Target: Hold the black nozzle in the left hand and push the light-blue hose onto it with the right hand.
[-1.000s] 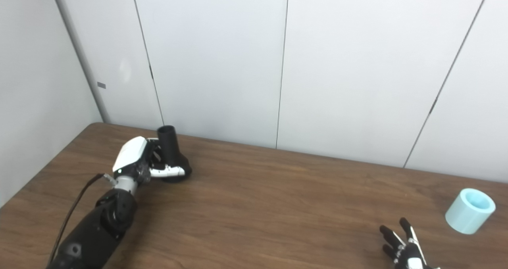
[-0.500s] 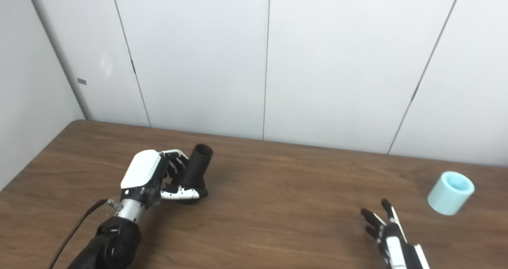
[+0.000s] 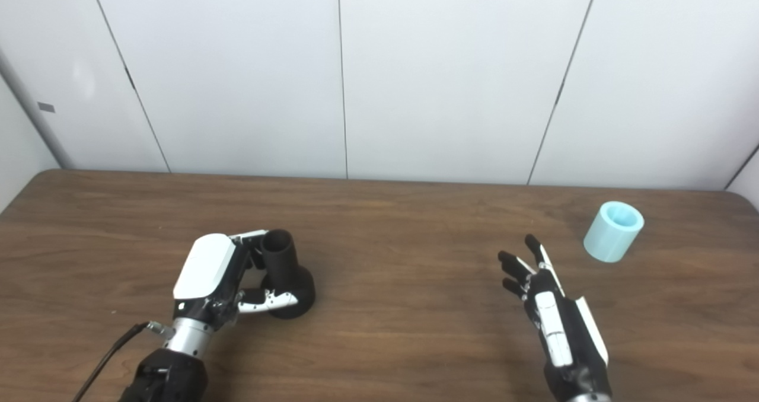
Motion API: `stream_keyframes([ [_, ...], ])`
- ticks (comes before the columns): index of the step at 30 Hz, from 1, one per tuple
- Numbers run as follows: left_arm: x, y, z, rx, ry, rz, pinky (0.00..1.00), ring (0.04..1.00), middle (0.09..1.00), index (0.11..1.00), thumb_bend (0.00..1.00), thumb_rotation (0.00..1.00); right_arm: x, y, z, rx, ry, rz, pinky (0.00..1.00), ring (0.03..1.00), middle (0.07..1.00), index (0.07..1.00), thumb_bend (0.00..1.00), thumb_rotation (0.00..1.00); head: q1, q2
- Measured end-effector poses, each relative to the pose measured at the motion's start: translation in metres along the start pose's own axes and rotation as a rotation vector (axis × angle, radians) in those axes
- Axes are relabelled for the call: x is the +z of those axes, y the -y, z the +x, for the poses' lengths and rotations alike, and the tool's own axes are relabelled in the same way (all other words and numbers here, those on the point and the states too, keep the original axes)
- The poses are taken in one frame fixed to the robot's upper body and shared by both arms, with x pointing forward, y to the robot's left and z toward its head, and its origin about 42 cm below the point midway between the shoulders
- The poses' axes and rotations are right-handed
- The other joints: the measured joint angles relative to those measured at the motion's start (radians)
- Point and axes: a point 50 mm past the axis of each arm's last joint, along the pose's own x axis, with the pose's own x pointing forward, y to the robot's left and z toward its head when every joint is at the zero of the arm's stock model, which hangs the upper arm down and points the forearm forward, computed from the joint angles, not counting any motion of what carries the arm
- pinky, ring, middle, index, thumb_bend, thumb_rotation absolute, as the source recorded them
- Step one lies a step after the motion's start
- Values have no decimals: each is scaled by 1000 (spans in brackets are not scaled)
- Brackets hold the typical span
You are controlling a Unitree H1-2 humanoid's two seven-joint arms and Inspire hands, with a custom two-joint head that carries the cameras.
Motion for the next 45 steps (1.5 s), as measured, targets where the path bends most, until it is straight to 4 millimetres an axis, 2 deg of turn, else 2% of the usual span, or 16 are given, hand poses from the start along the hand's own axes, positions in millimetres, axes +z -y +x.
stream_keyframes([
  [8, 20, 17, -6, -28, 37, -54, 417, 457, 492, 484, 505, 0, 5, 14, -2, -15, 11, -35, 837, 894, 862, 970, 492, 1000, 2, 8],
  [16, 47, 40, -17, -64, 94, -93, 422, 460, 487, 488, 505, 0, 7, 14, 1, -16, 1, -31, 858, 897, 855, 959, 534, 969, -32, 25],
  [20, 59, 48, -21, -88, 125, -123, 432, 466, 487, 488, 504, 0, 14, 14, 4, -14, 16, -34, 870, 906, 867, 962, 542, 964, -49, 29],
  [26, 63, 51, -23, -96, 134, -128, 440, 471, 484, 489, 504, 0, 27, 21, 12, -13, 60, -106, 868, 891, 849, 952, 550, 979, -112, 38],
  [29, 63, 52, -26, -101, 132, -129, 437, 469, 484, 490, 504, 0, 39, 24, 15, -28, 96, -166, 840, 875, 849, 952, 538, 938, -129, 37],
  [31, 64, 53, -27, -105, 133, -131, 438, 466, 486, 488, 504, 0, 45, 27, 18, -45, 112, -254, 807, 855, 847, 948, 538, 866, -144, 34],
  [33, 64, 54, -28, -107, 133, -132, 440, 465, 487, 487, 504, 0, 53, 33, 21, -66, 130, -360, 829, 852, 843, 942, 526, 798, -152, 34],
  [35, 64, 54, -28, -106, 136, -127, 444, 467, 491, 483, 504, 0, 59, 40, 25, -80, 147, -429, 891, 883, 854, 930, 598, 606, -179, 31],
  [38, 63, 56, -29, -106, 139, -121, 449, 471, 493, 481, 504, 0, 72, 53, 35, -75, 185, -506, 935, 899, 862, 920, 680, 462, -199, 28],
  [40, 62, 56, -29, -109, 143, -120, 450, 472, 492, 482, 504, 0, 84, 61, 45, -72, 215, -593, 893, 875, 867, 913, 722, 407, -216, 23],
  [42, 61, 57, -28, -113, 151, -121, 446, 471, 492, 482, 504, 0, 98, 65, 58, -68, 243, -697, 804, 842, 868, 905, 739, 352, -250, 20],
  [43, 61, 57, -28, -114, 153, -121, 443, 470, 494, 481, 504, 0, 105, 66, 65, -59, 255, -755, 790, 846, 872, 892, 755, 287, -259, 18],
  [45, 61, 58, -27, -114, 156, -121, 442, 470, 495, 479, 504, 0, 120, 68, 81, -52, 273, -857, 786, 854, 876, 881, 772, 241, -273, 17],
])
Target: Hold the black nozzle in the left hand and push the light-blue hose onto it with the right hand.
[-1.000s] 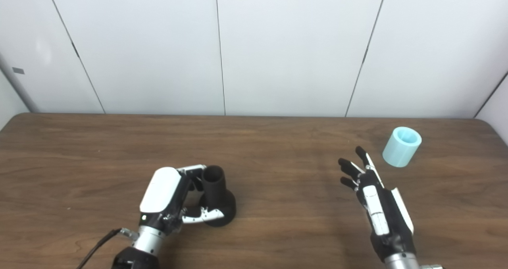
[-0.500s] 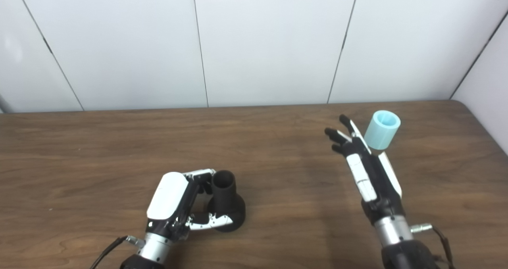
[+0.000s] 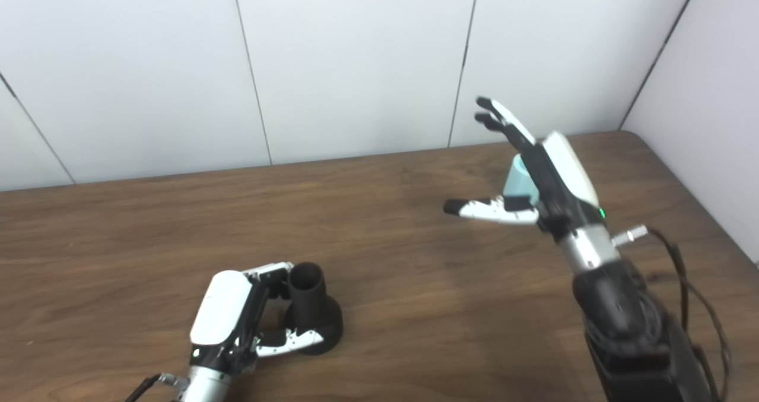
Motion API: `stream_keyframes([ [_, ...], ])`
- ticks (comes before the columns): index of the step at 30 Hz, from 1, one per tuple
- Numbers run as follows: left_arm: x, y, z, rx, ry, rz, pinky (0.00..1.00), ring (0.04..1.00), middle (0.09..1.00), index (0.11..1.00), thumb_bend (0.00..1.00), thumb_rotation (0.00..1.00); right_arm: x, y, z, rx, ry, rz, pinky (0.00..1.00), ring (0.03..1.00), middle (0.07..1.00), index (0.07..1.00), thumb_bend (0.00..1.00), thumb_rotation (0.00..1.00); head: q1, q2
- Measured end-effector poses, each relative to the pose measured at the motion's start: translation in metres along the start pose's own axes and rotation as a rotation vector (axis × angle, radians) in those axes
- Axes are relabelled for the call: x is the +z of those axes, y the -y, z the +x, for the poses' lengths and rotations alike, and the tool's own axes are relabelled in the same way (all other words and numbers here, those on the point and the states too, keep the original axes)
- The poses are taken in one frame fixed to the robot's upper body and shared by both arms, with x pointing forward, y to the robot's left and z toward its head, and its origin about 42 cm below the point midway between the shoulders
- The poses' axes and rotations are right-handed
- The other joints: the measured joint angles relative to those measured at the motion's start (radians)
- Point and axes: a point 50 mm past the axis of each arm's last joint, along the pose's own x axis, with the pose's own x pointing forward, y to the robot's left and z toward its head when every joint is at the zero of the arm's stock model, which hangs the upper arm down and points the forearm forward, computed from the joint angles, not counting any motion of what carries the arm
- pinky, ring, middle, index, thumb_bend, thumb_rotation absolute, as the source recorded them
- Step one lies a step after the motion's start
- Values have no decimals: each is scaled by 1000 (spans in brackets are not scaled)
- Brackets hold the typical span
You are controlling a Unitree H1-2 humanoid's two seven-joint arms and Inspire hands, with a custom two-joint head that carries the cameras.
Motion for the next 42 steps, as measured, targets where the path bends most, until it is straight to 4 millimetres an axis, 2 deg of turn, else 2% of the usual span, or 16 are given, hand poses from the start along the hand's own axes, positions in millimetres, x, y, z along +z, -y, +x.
stream_keyframes([
  [3, -1, 0, 1, 2, 1, 0, 438, 454, 480, 495, 505, 0, 1, 5, 25, 19, 7, -105, 835, 912, 880, 880, 822, 183, -29, -2],
  [7, -1, -1, 1, -2, 3, -8, 438, 458, 486, 490, 505, 0, -24, -1, 47, 84, -72, -264, 852, 907, 840, 861, 883, 132, -61, -3],
  [11, -4, -3, 1, -11, -2, -5, 440, 459, 496, 481, 504, 0, -52, -2, 61, 133, -139, -371, 914, 940, 839, 876, 874, 136, -74, 5],
  [14, -5, -4, 0, -15, -5, -4, 445, 467, 493, 482, 504, 0, -72, 2, 74, 175, -194, -457, 983, 977, 876, 894, 860, 160, -78, 6],
  [16, -5, -4, -1, -15, -7, -7, 444, 469, 490, 485, 504, 0, -80, 6, 84, 207, -222, -512, 995, 981, 889, 884, 886, 183, -80, 8],
  [20, -6, -5, -2, -15, -9, -10, 440, 463, 486, 489, 504, 0, -89, 7, 100, 253, -277, -568, 968, 981, 905, 885, 913, 208, -86, 11],
  [26, -6, -5, -2, -19, -11, -15, 427, 454, 489, 488, 505, 0, -104, 1, 107, 341, -360, -581, 875, 960, 904, 889, 961, 234, -87, 15],
  [28, -6, -6, -3, -18, -13, -16, 427, 454, 487, 489, 505, 0, -108, 1, 110, 353, -380, -581, 788, 925, 888, 880, 981, 234, -86, 17],
  [31, -6, -6, -3, -18, -13, -17, 429, 453, 487, 489, 505, 0, -112, 0, 113, 368, -399, -575, 734, 888, 877, 866, 976, 193, -81, 20],
  [34, -6, -6, -3, -18, -14, -17, 432, 455, 490, 487, 504, 0, -116, -2, 112, 380, -410, -572, 618, 797, 837, 842, 987, 184, -77, 21],
  [40, -6, -6, -3, -17, -15, -16, 451, 467, 489, 486, 504, 0, -130, -8, 107, 425, -482, -528, 688, 797, 861, 825, 954, 157, -72, 25],
  [42, -6, -6, -3, -17, -17, -16, 449, 466, 488, 487, 504, 0, -134, -9, 105, 434, -499, -511, 679, 785, 846, 814, 957, 135, -74, 29],
])
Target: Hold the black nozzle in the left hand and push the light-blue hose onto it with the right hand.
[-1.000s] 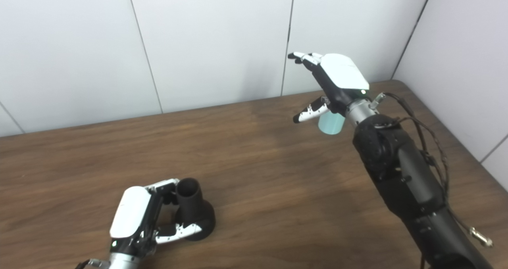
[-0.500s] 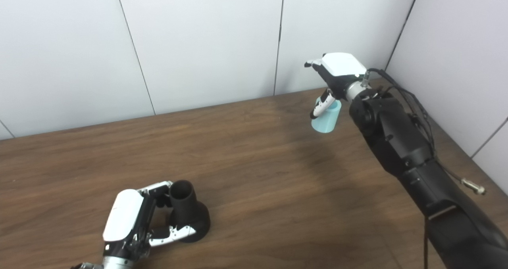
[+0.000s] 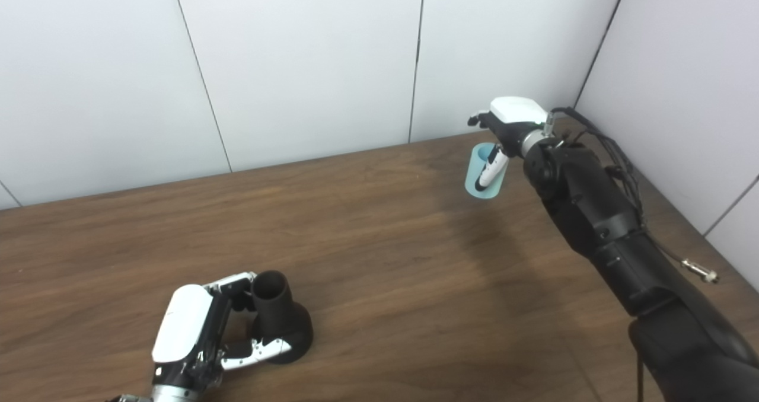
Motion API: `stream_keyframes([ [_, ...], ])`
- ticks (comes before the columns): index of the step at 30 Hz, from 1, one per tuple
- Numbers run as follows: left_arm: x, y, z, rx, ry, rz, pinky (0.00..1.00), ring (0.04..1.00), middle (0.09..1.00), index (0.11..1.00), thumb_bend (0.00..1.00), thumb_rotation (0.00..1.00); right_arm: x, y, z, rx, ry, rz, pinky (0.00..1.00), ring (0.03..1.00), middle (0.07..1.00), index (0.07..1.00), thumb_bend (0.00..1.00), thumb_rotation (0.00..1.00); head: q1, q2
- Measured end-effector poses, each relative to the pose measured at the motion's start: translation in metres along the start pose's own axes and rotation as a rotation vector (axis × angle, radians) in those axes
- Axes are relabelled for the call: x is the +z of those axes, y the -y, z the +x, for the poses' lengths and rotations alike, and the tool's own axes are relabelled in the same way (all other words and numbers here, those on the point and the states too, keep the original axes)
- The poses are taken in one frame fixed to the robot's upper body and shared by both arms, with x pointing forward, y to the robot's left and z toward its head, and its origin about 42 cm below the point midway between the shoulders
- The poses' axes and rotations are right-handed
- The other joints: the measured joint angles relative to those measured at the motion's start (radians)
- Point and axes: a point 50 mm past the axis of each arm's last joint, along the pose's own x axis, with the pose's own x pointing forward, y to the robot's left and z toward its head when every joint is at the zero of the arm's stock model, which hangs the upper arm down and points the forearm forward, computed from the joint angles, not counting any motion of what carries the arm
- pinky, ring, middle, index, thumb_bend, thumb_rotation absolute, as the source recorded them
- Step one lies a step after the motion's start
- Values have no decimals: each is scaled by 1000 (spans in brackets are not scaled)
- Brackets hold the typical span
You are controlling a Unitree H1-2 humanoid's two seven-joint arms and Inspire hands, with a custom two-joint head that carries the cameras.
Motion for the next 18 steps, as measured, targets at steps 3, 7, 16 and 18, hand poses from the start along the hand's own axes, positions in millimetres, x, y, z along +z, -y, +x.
stream_keyframes([
  [3, 0, 0, 0, 0, -1, 0, 454, 474, 488, 486, 504, 0, -1, -4, 1, 15, -12, 20, 662, 757, 813, 799, 950, 110, -2, 2],
  [7, 0, 0, 0, 1, -2, -1, 454, 469, 483, 490, 504, 0, -3, -12, 4, 48, -23, 27, 678, 781, 831, 787, 934, 106, -2, 0],
  [16, 0, 0, 1, 2, -1, 4, 433, 468, 477, 494, 504, 0, -3, -18, 5, 81, -30, 29, 692, 747, 800, 760, 903, 68, 6, -2],
  [18, 0, 0, 1, 3, -2, 5, 428, 465, 477, 495, 504, 0, -3, -18, 5, 81, -29, 32, 698, 730, 783, 758, 889, 57, 8, 0],
])
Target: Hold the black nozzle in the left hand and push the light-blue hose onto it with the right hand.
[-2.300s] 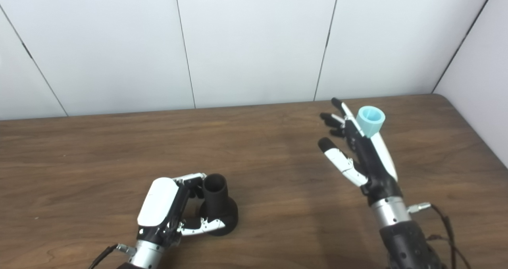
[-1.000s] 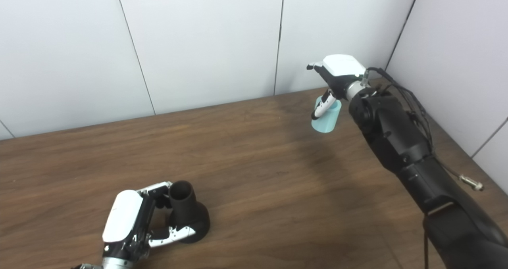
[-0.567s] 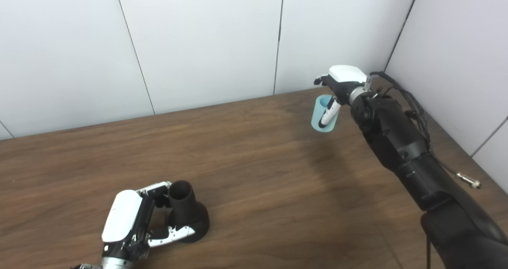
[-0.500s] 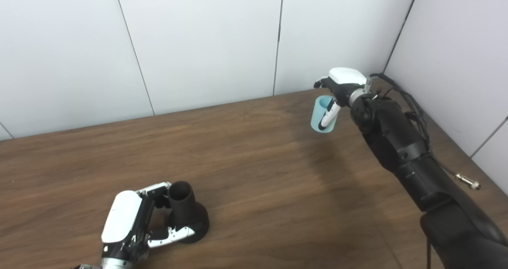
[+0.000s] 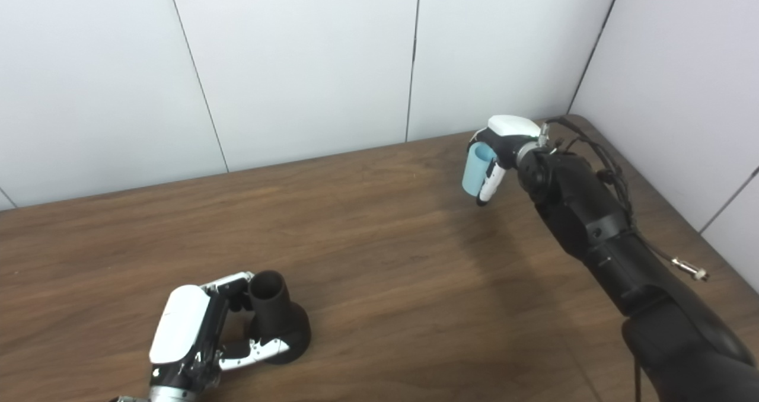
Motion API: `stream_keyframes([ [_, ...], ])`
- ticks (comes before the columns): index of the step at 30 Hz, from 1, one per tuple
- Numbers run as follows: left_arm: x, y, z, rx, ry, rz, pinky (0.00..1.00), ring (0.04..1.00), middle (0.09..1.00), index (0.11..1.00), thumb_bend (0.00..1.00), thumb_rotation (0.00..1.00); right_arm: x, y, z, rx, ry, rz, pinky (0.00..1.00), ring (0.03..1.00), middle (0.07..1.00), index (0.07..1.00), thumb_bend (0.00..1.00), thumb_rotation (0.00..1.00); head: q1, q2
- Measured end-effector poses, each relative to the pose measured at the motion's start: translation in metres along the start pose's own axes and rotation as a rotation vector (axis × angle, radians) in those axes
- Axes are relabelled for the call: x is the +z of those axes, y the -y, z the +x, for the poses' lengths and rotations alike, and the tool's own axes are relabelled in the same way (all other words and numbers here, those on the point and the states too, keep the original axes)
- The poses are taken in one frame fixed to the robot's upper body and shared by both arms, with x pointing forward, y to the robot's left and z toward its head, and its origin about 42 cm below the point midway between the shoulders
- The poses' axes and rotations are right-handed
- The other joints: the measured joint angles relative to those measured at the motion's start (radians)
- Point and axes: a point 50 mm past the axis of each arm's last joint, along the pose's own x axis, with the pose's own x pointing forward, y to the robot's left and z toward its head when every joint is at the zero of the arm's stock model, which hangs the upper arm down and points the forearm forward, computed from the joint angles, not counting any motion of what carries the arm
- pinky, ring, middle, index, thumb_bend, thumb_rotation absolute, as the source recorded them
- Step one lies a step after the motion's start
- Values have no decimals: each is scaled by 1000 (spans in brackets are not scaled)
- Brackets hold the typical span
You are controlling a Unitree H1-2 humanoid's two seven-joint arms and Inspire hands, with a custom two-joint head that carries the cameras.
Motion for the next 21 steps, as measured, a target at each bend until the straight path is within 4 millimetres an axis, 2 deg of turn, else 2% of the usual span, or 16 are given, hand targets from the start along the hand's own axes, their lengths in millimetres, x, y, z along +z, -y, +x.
stream_keyframes([
  [4, 0, 0, 0, 1, -1, 0, 426, 467, 477, 494, 504, 0, 0, 0, 0, -1, 3, 10, 706, 686, 729, 727, 861, 36, 0, 2],
  [7, 0, 0, 0, 1, -1, 0, 419, 463, 472, 498, 504, 0, 1, 1, 0, -24, 11, 9, 686, 640, 656, 653, 840, 4, 0, 2],
  [8, 0, 0, 0, 1, -1, 0, 418, 461, 470, 500, 504, 0, 0, 1, 1, -46, 19, 5, 678, 625, 634, 574, 684, 64, 0, 3],
  [9, 0, 0, 0, 1, -1, 0, 417, 460, 470, 500, 505, 0, 0, 1, 1, -65, 26, 1, 673, 616, 620, 526, 587, 100, 0, 3],
  [10, 0, 0, 0, 1, -1, 0, 416, 460, 469, 501, 505, 0, -2, 1, 2, -82, 29, 0, 655, 599, 567, 501, 558, 51, 0, 3],
  [14, 0, 0, 0, 2, -2, 1, 418, 469, 472, 497, 504, 0, -4, 0, 4, -137, 42, -3, 474, 455, 510, 477, 522, 2, -2, 3],
  [18, 0, 0, 0, 2, -2, 0, 416, 466, 475, 497, 505, 0, -5, -1, 4, -157, 41, -4, 469, 442, 510, 476, 520, 0, 8, 5],
  [21, 0, 0, 0, 2, -2, 0, 412, 463, 471, 499, 505, 0, -6, -2, 4, -162, 42, -4, 426, 404, 485, 503, 519, 0, 12, 3],
])
